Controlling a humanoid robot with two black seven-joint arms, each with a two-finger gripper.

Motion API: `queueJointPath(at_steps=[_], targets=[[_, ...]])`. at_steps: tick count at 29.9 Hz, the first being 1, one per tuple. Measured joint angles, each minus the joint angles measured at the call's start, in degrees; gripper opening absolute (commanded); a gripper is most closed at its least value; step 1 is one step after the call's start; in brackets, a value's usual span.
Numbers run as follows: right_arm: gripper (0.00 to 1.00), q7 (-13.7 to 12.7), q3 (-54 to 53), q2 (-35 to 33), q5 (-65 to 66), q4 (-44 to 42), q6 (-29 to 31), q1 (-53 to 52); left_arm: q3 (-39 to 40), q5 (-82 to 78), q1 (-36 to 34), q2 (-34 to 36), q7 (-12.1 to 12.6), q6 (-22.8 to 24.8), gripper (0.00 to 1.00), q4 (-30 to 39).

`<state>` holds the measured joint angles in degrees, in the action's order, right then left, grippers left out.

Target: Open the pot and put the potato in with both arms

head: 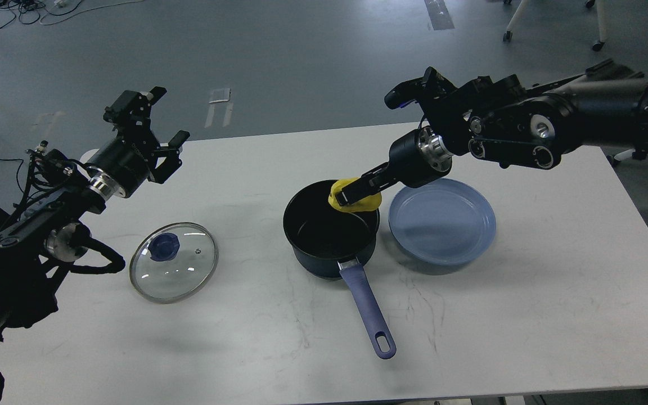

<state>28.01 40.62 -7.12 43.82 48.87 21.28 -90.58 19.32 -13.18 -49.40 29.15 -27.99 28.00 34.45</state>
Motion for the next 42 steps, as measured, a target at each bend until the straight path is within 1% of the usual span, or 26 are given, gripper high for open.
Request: queueJointPath(at_steps=[4, 5, 6, 10, 11, 12, 15, 16, 22, 27, 31, 35, 39, 42], targets=[[0.59, 0.0, 0.1, 2.9, -0.8, -2.3, 0.0, 1.2, 0.0, 0.0, 0.0, 0.0, 0.0, 0.0, 0.98, 0.0], [0.60, 0.0, 0.2, 3.4, -0.9, -2.8, 0.0, 1.5, 0.0, 0.0, 0.0, 0.0, 0.0, 0.0, 0.98, 0.0], [0.65, 0.0, 0.2, 3.9, -0.9, -3.3, 0.0, 1.7, 0.0, 0.0, 0.0, 0.0, 0.0, 0.0, 0.98, 0.0], [0.66, 0.0, 0.6, 5.8, -0.9, -4.5, 0.0, 2.5, 0.0, 0.0, 0.0, 0.2, 0.0, 0.0, 0.98, 0.0], [0.70, 0.0, 0.8, 6.0, -0.9, -4.9, 0.0, 2.7, 0.0, 0.0, 0.0, 0.2, 0.0, 0.0, 0.98, 0.0], [0.77, 0.0, 0.8, 6.1, -0.9, -5.3, 0.0, 3.0, 0.0, 0.0, 0.0, 0.2, 0.0, 0.0, 0.98, 0.0], [0.87, 0.0, 0.9, 6.6, -0.9, -6.2, -0.2, 3.9, 0.0, 0.0, 0.0, 0.2, 0.0, 0.0, 0.98, 0.0], [0.93, 0.0, 0.9, 6.7, -0.9, -6.2, -0.3, 4.0, 0.0, 0.0, 0.0, 0.2, 0.0, 0.0, 0.98, 0.0], [0.98, 0.0, 0.9, 6.9, -1.0, -7.3, -0.9, 4.4, 0.0, 0.0, 0.0, 0.2, 0.0, 0.0, 0.98, 0.1], [0.98, 0.0, 0.2, 6.7, -1.3, -7.4, -0.9, 4.3, 0.0, 0.0, 0.0, 0.2, 0.0, 0.0, 0.98, 0.0], [0.99, 0.0, -2.1, 2.7, -2.7, -7.4, -0.9, 3.3, 0.0, 0.0, 0.0, 0.1, 0.0, 0.0, 0.98, 0.0], [0.98, 0.0, -9.3, -4.2, -4.2, -6.6, -1.0, 3.6, 0.0, 0.0, 0.0, 0.1, 0.0, 0.0, 0.98, 0.0], [0.98, 0.0, -16.6, -11.5, -10.5, -5.0, -0.9, 7.2, 0.0, 0.0, 0.1, -0.1, 0.0, 0.0, 0.98, 0.0], [0.98, 0.0, -23.0, -16.4, -17.6, -3.8, -1.0, 12.5, 0.1, 0.0, 0.3, -0.6, 0.0, 0.0, 0.98, 0.0]])
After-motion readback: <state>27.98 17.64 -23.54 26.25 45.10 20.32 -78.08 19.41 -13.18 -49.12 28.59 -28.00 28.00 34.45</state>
